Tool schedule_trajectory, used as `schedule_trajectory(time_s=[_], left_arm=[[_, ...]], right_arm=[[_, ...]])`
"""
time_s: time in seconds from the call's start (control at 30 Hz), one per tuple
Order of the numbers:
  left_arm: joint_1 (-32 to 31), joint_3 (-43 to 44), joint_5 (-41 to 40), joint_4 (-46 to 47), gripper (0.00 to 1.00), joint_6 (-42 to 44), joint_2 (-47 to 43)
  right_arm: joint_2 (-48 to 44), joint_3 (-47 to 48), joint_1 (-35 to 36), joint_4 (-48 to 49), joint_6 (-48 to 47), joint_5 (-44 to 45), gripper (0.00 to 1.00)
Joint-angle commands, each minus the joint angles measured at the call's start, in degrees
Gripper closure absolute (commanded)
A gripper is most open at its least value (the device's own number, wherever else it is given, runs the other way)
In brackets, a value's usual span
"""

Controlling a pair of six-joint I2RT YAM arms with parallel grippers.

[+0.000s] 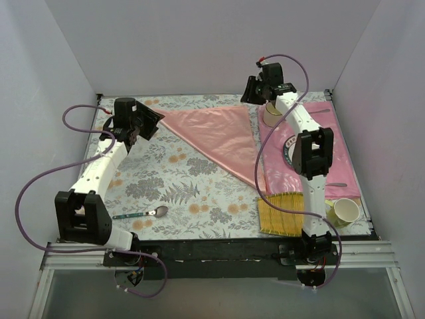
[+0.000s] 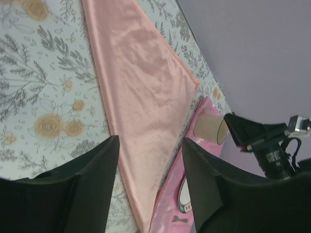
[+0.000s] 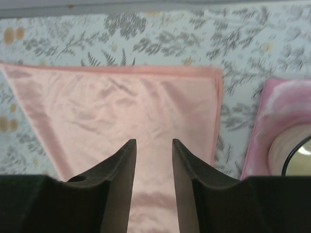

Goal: Fold the napkin, place the utensils inside, and roll it up
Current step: Fold the napkin

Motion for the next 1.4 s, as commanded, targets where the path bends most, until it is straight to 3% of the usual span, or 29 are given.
schedule_trajectory(time_s=[0.0,0.23,0.5,0.77,0.97,1.1,1.37], left_arm=[[0.37,1.72,-2.41,12.10,0.50,4.58,3.76],[1.60,2.06,-0.83,27.90,0.67,5.28,17.12],[6.00,10.32,3.21,36.20,0.79,4.67,33.99],[10.74,19.73,5.31,36.55,0.82,2.74,46.21],[11.18,20.88,7.86,39.27,0.83,-1.30,47.63],[9.96,18.95,3.32,39.88,0.86,-6.66,44.91],[7.49,28.60,7.52,39.01,0.86,-6.49,51.49]], right_arm=[[-9.83,-9.90,0.95,-12.70,3.74,-10.56,0.58],[-22.07,-29.25,2.80,-15.07,-2.23,-21.20,0.58],[-23.49,-34.56,2.80,-19.47,-3.64,-30.00,0.65],[-24.54,-37.11,2.09,-24.74,-6.10,-25.17,0.71],[-25.24,-40.45,2.09,-25.71,-7.33,-23.15,0.75],[-24.89,-43.08,2.18,-25.36,-6.99,-18.51,0.81],[-28.31,-48.00,1.83,-25.53,-8.13,-13.65,0.86]])
